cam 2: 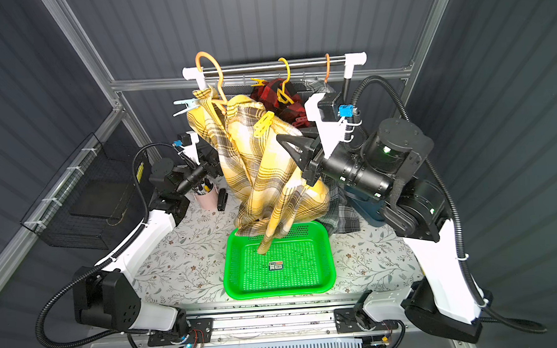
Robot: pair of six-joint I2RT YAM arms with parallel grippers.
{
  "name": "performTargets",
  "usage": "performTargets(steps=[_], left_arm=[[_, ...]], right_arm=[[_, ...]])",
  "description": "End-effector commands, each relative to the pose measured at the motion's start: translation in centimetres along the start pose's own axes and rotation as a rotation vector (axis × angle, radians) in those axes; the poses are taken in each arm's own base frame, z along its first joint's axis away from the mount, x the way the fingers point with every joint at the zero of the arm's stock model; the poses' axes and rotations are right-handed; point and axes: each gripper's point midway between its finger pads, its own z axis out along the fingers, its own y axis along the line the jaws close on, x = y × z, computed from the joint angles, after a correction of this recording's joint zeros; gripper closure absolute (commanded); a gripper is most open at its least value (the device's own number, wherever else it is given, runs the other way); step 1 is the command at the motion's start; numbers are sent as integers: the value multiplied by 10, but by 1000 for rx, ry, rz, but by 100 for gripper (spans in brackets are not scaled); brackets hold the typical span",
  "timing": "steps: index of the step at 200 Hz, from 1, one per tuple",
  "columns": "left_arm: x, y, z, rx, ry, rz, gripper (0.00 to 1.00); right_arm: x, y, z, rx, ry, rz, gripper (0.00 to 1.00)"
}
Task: Remove the clothespins securing long-sleeve shirts to the hanger
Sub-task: Place the long-sleeve shirt at the bin.
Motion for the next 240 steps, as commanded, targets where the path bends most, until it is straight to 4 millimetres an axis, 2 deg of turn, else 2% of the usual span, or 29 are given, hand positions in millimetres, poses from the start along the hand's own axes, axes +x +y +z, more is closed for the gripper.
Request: performTargets(steps=[1, 24, 49, 70, 98, 130, 135, 194, 240], left_arm=[[-31, -21, 1, 76, -64, 18, 14], [-44, -31, 0, 120, -90, 21, 30], [-59, -40, -4, 146, -129, 20, 56], [-73, -49, -6, 171, -156, 24, 73], [-94, -62, -8, 212, -184, 29, 86], [-111, -73, -10, 246, -215, 36, 91], [-126, -81, -13, 264, -243, 56, 91], [-172, -111, -15, 357, -300, 82, 96], [-196, -136, -22, 422, -335, 86, 97]], right_arm=[[-39, 10, -14, -46, -130, -29, 100], [-38, 9, -13, -45, -132, -31, 100], [-38, 7, -9, -35, -136, -42, 100], [-41, 6, -6, -32, -149, -54, 100], [-52, 7, -3, -41, -177, -63, 100], [-61, 7, 3, -54, -205, -72, 100], [-62, 7, 4, -55, -209, -73, 100], [-82, 6, 10, -66, -279, -93, 100], [-99, 6, 12, -74, -356, -101, 100]])
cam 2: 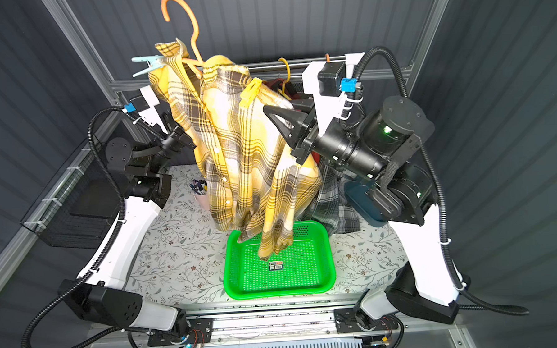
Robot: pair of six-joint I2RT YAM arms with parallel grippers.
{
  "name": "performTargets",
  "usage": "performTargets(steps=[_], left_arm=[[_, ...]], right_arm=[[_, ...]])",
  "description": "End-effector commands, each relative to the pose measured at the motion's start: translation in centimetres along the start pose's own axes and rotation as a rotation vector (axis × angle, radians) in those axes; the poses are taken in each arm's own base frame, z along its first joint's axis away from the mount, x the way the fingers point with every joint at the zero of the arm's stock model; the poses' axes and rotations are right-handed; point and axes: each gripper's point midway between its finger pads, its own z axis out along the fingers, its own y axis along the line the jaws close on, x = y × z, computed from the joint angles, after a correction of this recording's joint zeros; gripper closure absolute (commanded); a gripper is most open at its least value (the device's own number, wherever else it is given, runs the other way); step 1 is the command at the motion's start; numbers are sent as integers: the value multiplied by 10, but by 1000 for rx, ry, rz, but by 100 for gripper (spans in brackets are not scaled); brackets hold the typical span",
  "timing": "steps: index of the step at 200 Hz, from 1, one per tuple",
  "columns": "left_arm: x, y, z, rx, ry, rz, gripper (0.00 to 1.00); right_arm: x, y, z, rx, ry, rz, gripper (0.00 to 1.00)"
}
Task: Remove the clothespins securing long-sleeve shirts to the hanger
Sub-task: Place the long-sleeve shirt at the bin.
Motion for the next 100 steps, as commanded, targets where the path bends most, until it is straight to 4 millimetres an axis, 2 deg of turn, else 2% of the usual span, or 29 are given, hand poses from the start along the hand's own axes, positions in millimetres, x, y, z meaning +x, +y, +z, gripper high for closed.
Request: performTargets(steps=[1, 29, 33, 60, 81, 100], left_arm=[[-16, -26, 6, 90, -20, 0, 97], [-27, -38, 7, 114, -35, -4, 100], [-29, -41, 7, 119, -37, -2, 100], [-39, -56, 7, 147, -45, -11, 100], [-43, -66, 2, 158, -45, -25, 100], [-33, -69, -4, 150, -26, -67, 100]], right_arm=[[-42, 1, -3, -10, -159, -42, 100], [-50, 0, -1, -8, -188, -45, 100], [-51, 6, -1, -46, -193, -47, 100], [-55, 9, 1, -68, -211, -33, 100], [-46, 8, 3, -66, -187, -25, 100], [-32, 6, 4, -50, -155, -14, 100]])
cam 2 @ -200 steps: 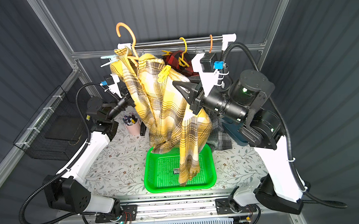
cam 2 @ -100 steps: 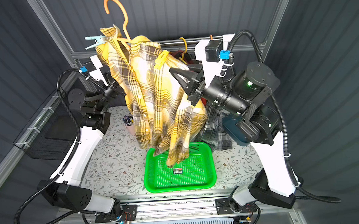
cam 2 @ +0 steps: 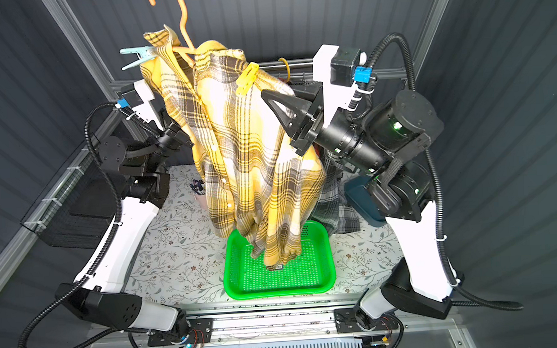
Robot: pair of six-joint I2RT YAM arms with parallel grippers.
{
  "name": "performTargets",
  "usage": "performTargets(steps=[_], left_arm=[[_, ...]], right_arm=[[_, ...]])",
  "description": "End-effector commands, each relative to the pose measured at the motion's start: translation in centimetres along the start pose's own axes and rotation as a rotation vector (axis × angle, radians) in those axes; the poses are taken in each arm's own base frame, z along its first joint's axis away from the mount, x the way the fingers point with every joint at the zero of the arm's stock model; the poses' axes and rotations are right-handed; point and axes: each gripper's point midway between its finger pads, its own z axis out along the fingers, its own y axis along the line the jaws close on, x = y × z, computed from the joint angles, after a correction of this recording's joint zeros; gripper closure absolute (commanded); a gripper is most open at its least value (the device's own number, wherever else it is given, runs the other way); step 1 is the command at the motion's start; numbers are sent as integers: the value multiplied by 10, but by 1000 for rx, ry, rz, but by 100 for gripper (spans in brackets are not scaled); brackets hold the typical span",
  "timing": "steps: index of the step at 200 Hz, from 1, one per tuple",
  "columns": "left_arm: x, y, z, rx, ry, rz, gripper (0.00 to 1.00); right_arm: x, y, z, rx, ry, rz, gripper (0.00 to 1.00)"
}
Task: Remove the clothespins securing long-sleeve shirts to the hanger
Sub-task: Place the long-sleeve shirt at the bin.
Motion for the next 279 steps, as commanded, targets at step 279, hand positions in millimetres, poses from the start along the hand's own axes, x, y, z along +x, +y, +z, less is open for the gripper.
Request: performTargets(steps=[279], left_arm=[[329, -46, -204, -522, 675, -522, 93]], right_arm=[[326, 9, -169, 193, 416, 440, 100]])
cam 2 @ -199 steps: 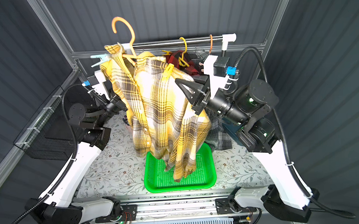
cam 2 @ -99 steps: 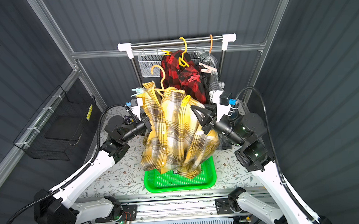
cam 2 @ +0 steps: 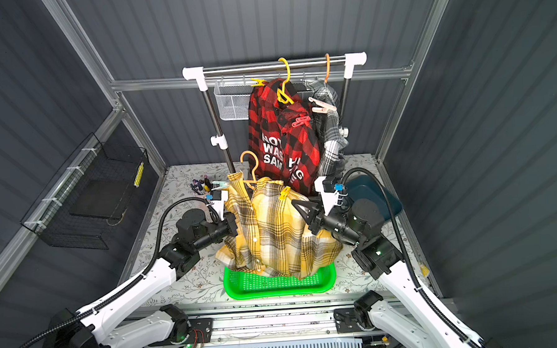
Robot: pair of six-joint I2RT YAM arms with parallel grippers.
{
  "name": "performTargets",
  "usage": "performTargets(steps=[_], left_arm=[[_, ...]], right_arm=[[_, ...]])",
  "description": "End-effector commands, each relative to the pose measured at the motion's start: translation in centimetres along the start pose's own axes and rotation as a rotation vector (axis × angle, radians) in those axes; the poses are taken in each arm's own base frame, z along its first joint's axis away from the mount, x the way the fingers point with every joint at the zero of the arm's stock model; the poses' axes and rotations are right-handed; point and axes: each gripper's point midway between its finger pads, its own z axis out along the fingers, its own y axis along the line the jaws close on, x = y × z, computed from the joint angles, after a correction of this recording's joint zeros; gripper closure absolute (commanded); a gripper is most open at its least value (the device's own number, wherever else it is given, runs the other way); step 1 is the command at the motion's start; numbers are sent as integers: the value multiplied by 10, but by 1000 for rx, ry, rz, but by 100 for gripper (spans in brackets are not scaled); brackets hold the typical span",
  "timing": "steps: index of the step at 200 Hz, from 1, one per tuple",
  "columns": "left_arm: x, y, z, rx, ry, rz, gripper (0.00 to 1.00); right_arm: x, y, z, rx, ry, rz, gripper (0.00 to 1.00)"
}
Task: Remove the clothespins securing long-sleeve shirts to the hanger
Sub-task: Place the long-sleeve shirt at the bin.
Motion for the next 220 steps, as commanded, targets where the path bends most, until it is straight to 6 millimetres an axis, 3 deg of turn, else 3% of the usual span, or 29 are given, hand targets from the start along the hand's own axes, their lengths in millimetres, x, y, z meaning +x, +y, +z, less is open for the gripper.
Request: performTargets(steps=[1, 27, 42, 54, 78, 129, 165, 192, 220], left_arm=[[4, -8, -17, -16, -5, 62, 93], [11, 12, -27, -133, 18, 78, 77], [13, 24, -33, -204, 27, 71, 54], [13, 30, -38, -250, 28, 68, 42], [8, 34, -45, -295, 15, 65, 31], [-19, 21, -69, -336, -56, 88, 25], [-75, -30, -84, -228, -189, 172, 21], [-99, -69, -55, -87, -158, 256, 25], [-96, -80, -12, 13, -60, 278, 32]], right_arm=[[13, -3, 0, -4, 9, 14, 100], [31, -10, 0, 13, 44, 29, 100], [38, -14, 0, 27, 56, 36, 100], [43, -18, -1, 43, 67, 40, 100], [49, -23, -2, 64, 84, 37, 100], [56, -23, -5, 70, 121, 16, 100], [57, -23, -4, 68, 138, 4, 100], [57, -21, -3, 52, 149, -4, 100], [54, -16, -3, 30, 153, -11, 100]])
